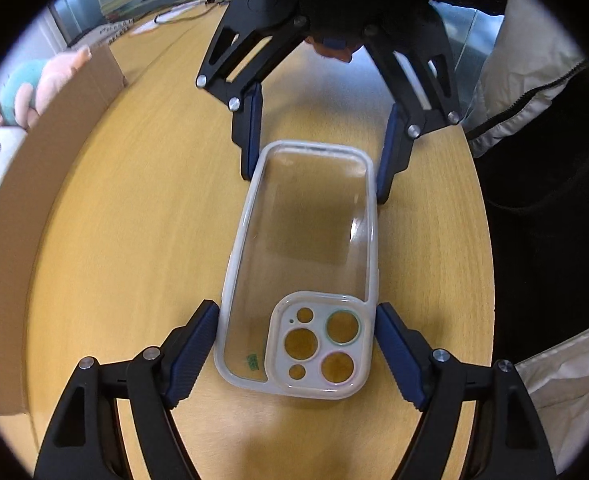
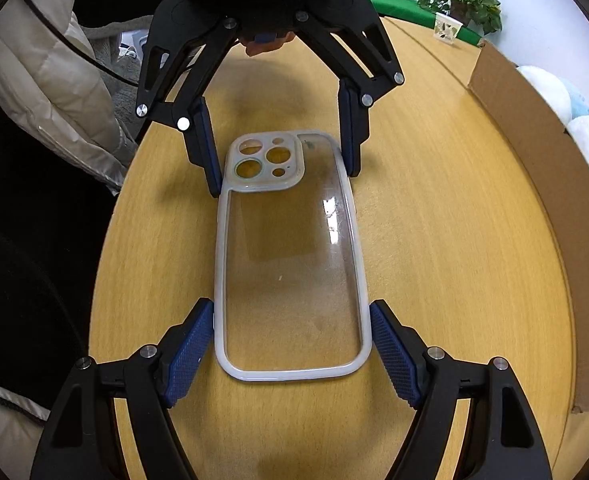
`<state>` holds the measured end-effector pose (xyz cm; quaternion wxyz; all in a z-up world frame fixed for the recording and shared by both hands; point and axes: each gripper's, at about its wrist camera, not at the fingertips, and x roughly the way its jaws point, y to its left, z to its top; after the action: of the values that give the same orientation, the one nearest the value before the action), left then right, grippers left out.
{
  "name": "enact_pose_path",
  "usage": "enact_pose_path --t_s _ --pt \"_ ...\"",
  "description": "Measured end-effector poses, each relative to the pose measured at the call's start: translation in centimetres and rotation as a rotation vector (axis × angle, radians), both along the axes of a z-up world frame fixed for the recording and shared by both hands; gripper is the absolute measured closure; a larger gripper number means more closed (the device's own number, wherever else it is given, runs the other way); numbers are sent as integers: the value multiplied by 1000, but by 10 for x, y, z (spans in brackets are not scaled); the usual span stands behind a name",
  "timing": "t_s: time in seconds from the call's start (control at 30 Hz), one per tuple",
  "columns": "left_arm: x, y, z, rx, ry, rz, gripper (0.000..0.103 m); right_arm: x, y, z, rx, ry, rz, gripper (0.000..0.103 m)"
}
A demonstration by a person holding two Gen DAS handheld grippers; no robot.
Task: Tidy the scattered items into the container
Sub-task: 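Close both grippers on the long sides of the phone case, then lift the phone case with both grippers and carry it over the box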
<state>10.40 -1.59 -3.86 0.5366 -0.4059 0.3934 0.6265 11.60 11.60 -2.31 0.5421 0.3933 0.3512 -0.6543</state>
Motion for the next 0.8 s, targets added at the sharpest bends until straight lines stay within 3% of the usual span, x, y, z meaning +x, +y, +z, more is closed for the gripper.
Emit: enact_pose_path --t_s 0.2,0.4,0.57,0.67,0.8 --pt "-8 -1 34 -2 116 -23 24 -9 8 21 16 65 -1 21" --pt "-52 -10 103 9 255 -35 25 -39 8 78 48 196 3 21" --pt "-127 5 165 28 380 -33 25 -82 20 147 71 326 10 21" --pt "-164 -2 195 -1 436 -34 25 -112 25 185 105 382 20 21" --pt "-214 -3 222 -37 459 -5 25 -154 16 224 148 443 38 21"
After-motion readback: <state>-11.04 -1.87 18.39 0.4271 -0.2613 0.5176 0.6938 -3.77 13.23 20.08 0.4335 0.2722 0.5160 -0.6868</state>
